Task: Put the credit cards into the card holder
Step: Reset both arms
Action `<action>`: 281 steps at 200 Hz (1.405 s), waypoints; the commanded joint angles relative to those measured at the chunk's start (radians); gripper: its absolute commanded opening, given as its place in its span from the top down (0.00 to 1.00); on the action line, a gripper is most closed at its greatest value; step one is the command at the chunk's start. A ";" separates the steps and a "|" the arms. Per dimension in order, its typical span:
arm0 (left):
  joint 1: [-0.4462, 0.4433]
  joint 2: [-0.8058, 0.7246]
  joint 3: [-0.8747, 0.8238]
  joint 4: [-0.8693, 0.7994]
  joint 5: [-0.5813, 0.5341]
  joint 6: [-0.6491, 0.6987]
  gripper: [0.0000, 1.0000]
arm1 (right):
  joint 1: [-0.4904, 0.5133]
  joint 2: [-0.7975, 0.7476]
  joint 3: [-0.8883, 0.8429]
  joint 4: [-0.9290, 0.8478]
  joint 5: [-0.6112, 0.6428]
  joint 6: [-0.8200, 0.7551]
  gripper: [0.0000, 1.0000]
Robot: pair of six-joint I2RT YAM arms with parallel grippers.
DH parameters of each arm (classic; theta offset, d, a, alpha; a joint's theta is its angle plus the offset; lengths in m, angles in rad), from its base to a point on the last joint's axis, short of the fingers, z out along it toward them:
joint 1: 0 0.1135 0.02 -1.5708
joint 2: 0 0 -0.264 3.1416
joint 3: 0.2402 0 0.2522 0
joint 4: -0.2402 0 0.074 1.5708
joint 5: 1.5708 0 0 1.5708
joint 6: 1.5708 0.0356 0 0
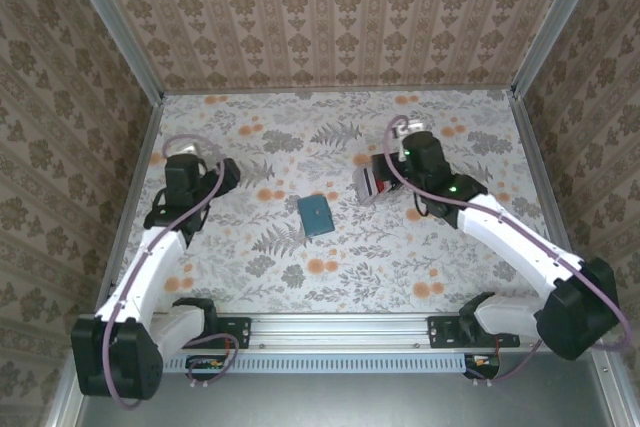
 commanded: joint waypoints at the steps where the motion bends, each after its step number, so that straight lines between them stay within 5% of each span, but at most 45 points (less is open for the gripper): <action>1: 0.075 -0.013 -0.051 -0.003 -0.129 0.029 0.03 | -0.051 -0.039 -0.177 0.340 0.289 -0.084 0.02; 16: 0.103 -0.005 -0.093 0.080 -0.129 0.113 0.02 | -0.096 -0.019 -0.267 0.536 0.366 -0.138 0.00; 53: 0.106 0.015 -0.257 0.399 -0.200 0.290 0.01 | -0.207 0.122 -0.294 0.568 0.454 -0.075 0.00; 87: 0.124 0.062 -0.360 0.619 -0.239 0.355 0.01 | -0.265 0.129 -0.422 0.835 0.390 -0.155 0.00; 115: 0.160 0.151 -0.377 0.735 -0.205 0.355 0.01 | -0.315 0.107 -0.478 0.828 0.319 -0.102 0.00; 149: 0.185 0.278 -0.359 0.918 0.000 0.438 0.01 | -0.327 0.228 -0.634 1.203 0.268 -0.122 0.00; 184: 0.191 0.364 -0.285 0.907 0.144 0.469 0.00 | -0.327 0.248 -0.597 1.141 0.098 -0.180 0.00; 216: 0.162 0.573 -0.373 1.303 0.152 0.492 0.00 | -0.344 0.265 -0.601 1.158 0.031 -0.183 0.00; 235: 0.149 0.543 -0.306 1.117 0.133 0.492 0.00 | -0.361 0.359 -0.592 1.252 -0.020 -0.195 0.00; 250: 0.109 0.543 -0.268 1.041 0.095 0.531 0.00 | -0.375 0.319 -0.532 1.063 -0.043 -0.169 0.00; 281: 0.082 0.548 -0.266 1.051 0.051 0.553 0.00 | -0.401 0.325 -0.522 1.053 -0.066 -0.146 0.00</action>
